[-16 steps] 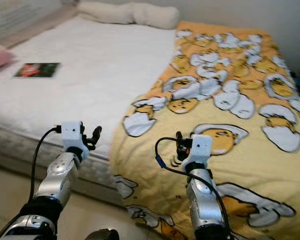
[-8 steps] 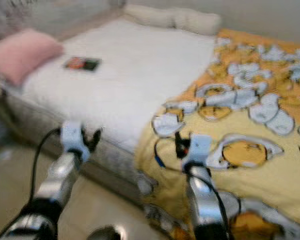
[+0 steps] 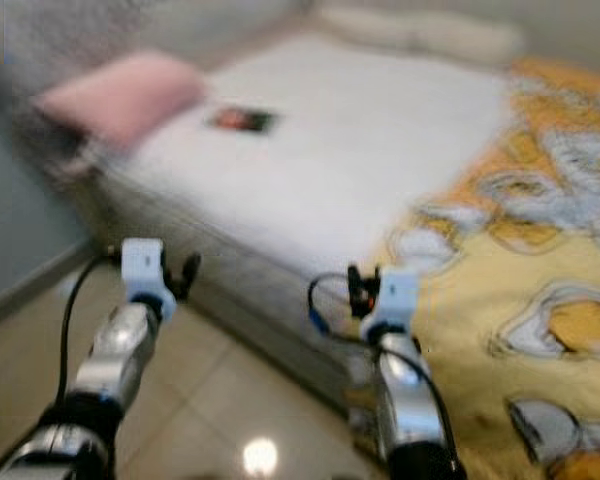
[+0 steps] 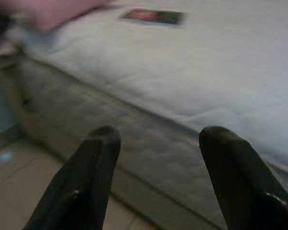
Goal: Clean up the room
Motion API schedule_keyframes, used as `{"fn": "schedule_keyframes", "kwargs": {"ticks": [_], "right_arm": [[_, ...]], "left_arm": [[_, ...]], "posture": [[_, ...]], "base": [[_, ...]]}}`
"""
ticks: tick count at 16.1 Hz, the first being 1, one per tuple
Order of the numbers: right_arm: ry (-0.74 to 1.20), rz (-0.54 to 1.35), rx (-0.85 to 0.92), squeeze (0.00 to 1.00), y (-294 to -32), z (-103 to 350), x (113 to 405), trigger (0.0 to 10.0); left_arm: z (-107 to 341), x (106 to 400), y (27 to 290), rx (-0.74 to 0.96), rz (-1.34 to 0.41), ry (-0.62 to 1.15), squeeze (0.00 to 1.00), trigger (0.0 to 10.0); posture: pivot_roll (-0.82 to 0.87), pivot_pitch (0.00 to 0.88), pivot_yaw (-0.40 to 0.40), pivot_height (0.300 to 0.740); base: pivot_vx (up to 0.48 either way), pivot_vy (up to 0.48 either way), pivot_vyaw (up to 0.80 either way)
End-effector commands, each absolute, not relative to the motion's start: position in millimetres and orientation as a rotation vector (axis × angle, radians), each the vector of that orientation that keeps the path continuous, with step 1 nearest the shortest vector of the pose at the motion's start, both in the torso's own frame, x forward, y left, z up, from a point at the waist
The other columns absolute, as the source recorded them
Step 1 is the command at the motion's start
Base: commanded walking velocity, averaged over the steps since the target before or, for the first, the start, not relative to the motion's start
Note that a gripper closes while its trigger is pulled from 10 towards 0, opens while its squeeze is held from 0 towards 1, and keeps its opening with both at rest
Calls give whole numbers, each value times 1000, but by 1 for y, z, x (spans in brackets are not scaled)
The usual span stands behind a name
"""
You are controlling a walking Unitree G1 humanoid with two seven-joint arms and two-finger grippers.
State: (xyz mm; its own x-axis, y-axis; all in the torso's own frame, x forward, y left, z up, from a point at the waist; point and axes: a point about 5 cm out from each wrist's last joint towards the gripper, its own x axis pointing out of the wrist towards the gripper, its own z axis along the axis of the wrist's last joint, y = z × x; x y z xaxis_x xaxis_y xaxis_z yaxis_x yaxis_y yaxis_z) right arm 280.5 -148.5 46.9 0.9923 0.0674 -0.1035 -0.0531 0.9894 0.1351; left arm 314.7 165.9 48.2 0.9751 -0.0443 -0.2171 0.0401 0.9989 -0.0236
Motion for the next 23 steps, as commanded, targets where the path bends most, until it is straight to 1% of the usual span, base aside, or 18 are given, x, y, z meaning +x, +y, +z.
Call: {"fn": "schedule_keyframes", "kwargs": {"ticks": [1, 5, 10, 12, 13, 15, 17, 18, 19, 20, 21, 23], "right_arm": [[99, 83, 149, 176, -142, 50, 284, 10000], [99, 95, 142, 204, -141, 49, 285, 10000], [99, 106, 141, 227, -137, 49, 287, 10000], [71, 102, 148, 243, -138, 51, 286, 10000], [50, 88, 140, 243, -141, 53, 283, 10000], [54, 84, 133, 278, -143, 50, 279, 10000], [66, 100, 137, 302, -141, 48, 280, 10000], [67, 110, 141, 314, -138, 48, 282, 10000], [65, 122, 144, 325, -136, 50, 285, 10000], [63, 130, 146, 337, -134, 51, 287, 10000], [63, 136, 146, 341, -133, 51, 288, 10000], [66, 142, 146, 349, -131, 51, 291, 10000]], "left_arm": [[50, 315, 173, -3, -14, 215, 0, 10000], [48, 312, 172, 38, 5, 213, 0, 10000], [48, 310, 172, 45, 84, 209, 0, 10000], [52, 307, 181, -3, 159, 186, 0, 10000], [56, 302, 191, -4, 199, 157, 0, 10000], [56, 287, 207, 19, 261, 149, 0, 10000], [53, 279, 203, 15, 245, 166, 0, 10000], [53, 281, 198, 7, 231, 173, 0, 10000], [55, 285, 193, 34, 209, 174, 0, 10000], [58, 288, 192, 55, 202, 163, 0, 10000], [64, 290, 192, 36, 194, 143, 0, 10000], [72, 295, 193, 23, 209, 129, 0, 10000]], "posture": [[-65, 0, 24, 740], [-58, 0, 20, 740], [-52, 0, 21, 740], [-45, 0, 18, 740], [-42, 0, 16, 740], [-38, 0, 15, 740], [-16, 0, 10, 740], [-13, 0, 7, 740], [-11, 0, 6, 740], [-7, 0, 5, 740], [-2, 0, 5, 740], [2, 0, 4, 740]], "base": [[0, 0, 631], [0, 0, 633], [0, -480, 620], [0, -480, 609], [0, 0, 606], [0, 0, 609], [0, 0, 613], [0, 0, 606], [0, 0, 606], [0, 0, 606], [0, 0, 606], [330, 349, 609]]}}
